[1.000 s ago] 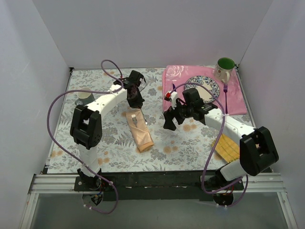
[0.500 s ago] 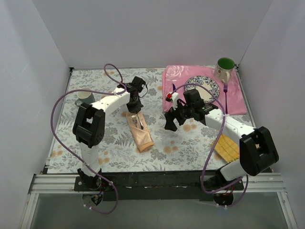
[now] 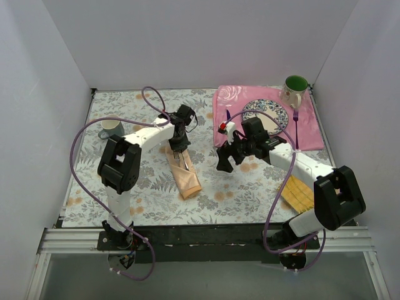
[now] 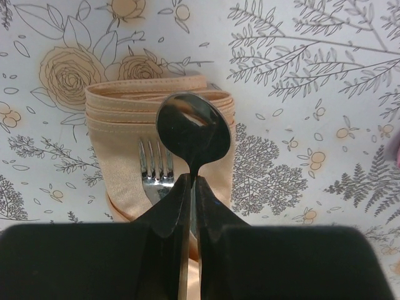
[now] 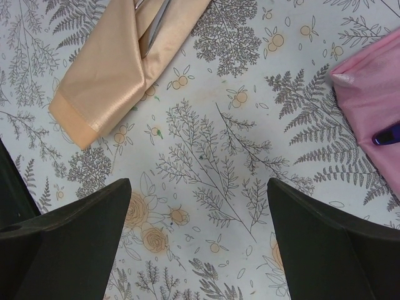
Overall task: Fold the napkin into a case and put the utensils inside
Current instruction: Insert the spoon into the folded napkin.
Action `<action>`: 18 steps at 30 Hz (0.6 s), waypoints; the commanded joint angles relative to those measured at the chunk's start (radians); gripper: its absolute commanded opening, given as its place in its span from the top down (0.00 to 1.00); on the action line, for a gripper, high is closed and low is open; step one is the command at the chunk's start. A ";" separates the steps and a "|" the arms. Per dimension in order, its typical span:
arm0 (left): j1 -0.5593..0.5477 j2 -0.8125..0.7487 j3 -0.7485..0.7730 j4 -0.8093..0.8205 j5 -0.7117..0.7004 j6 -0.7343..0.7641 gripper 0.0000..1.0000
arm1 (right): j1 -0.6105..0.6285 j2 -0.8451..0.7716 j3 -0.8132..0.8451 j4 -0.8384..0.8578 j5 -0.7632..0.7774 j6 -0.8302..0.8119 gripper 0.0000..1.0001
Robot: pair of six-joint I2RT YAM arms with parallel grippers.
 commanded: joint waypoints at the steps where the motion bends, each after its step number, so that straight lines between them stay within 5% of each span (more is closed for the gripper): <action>1: -0.019 -0.045 -0.047 -0.006 -0.007 -0.009 1.00 | -0.011 -0.017 0.003 0.020 -0.026 0.003 0.01; 18: -0.048 -0.099 -0.107 -0.032 0.056 -0.038 1.00 | -0.012 -0.005 0.005 0.020 -0.037 0.006 0.01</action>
